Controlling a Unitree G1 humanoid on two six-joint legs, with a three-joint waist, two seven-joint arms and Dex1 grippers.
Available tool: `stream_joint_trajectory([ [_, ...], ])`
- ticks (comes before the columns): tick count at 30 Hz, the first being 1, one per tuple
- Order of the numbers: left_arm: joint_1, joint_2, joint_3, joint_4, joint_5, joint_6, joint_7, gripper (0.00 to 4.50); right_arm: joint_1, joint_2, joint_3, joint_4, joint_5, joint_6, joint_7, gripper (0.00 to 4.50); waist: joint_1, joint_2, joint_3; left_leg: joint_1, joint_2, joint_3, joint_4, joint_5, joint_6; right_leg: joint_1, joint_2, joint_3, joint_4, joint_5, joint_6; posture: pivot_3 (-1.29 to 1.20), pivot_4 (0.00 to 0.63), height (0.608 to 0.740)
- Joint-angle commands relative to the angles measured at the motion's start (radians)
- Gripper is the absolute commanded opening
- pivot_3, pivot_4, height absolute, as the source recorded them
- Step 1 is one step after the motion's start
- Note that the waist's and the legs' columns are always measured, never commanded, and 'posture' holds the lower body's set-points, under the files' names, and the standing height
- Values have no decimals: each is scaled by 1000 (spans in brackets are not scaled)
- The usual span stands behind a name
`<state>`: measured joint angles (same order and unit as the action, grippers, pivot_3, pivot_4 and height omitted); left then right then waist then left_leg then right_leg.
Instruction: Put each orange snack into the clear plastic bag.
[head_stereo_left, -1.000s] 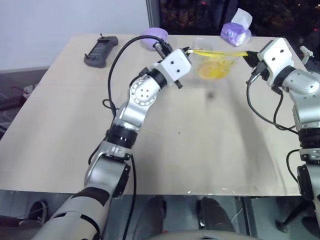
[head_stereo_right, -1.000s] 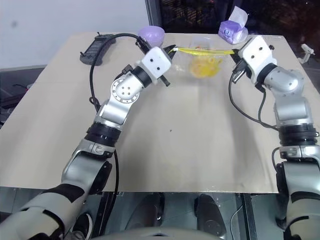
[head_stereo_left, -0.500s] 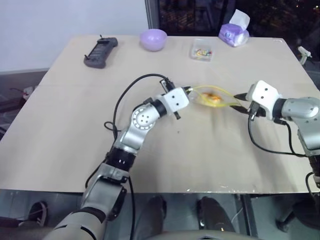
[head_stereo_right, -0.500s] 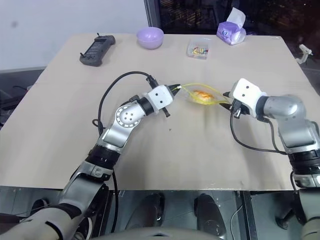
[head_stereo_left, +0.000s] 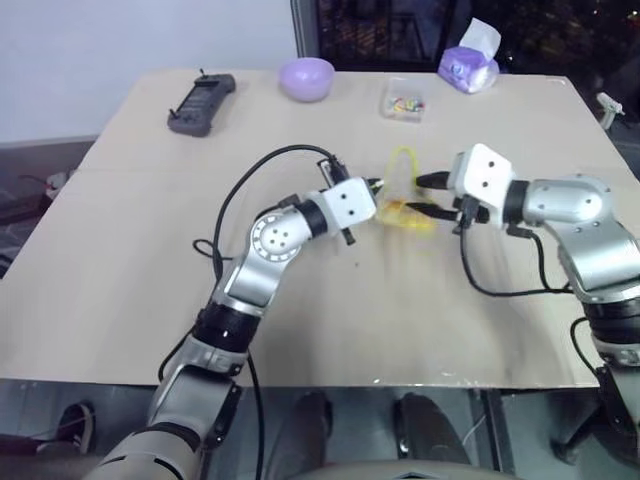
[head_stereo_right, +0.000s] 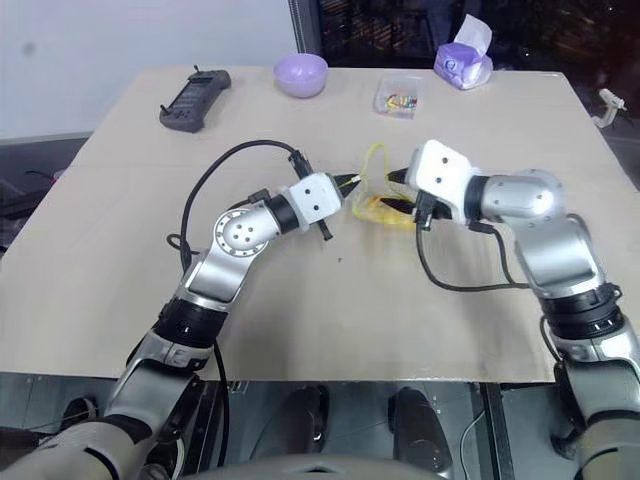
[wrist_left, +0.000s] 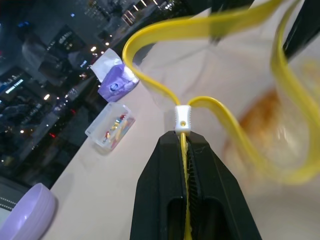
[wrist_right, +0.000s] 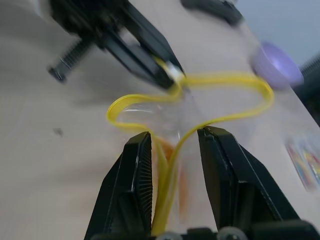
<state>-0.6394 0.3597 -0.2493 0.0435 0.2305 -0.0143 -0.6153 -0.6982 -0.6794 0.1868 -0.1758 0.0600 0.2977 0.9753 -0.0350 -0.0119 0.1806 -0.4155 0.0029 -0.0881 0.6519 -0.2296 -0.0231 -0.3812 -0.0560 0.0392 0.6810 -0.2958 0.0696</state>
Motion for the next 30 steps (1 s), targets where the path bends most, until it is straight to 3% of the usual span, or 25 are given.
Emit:
stream_joint_trajectory([
  [1, 4, 15, 2, -85, -19, 42, -31, 0, -44, -4, -7, 0, -28, -34, -18, 1611, 2, 0, 0, 0, 0, 0, 0, 0, 0, 0, 0, 0, 0, 0, 0, 0, 150, 736],
  [11, 29, 45, 17, -149, -16, 97, -42, 0, -48, -184, -47, 281, -174, -189, -41, 1611, 3, 0, 0, 0, 0, 0, 0, 0, 0, 0, 0, 0, 0, 0, 0, 0, 150, 736],
  [18, 21, 50, 16, -162, -21, 111, -46, 0, -51, -212, -83, 283, -81, -199, 52, 1611, -8, 0, 0, 1, 1, 1, -1, 0, 0, 0, 0, 1, 0, 0, 0, 0, 150, 736],
  [23, 2, 56, 16, -167, -30, 116, -58, 0, -74, -107, -77, 67, 71, -68, 89, 1611, -10, 0, 0, 1, 1, 1, -1, 0, 0, 0, 0, 2, 0, 0, 0, 0, 150, 736],
  [30, -9, 74, -2, -187, -26, 126, -91, 0, -116, 31, 40, 58, 1, -69, 37, 1611, 3, 0, 0, 0, 0, 0, 0, 0, 0, 0, 0, 0, 0, 0, 0, 0, 150, 736],
])
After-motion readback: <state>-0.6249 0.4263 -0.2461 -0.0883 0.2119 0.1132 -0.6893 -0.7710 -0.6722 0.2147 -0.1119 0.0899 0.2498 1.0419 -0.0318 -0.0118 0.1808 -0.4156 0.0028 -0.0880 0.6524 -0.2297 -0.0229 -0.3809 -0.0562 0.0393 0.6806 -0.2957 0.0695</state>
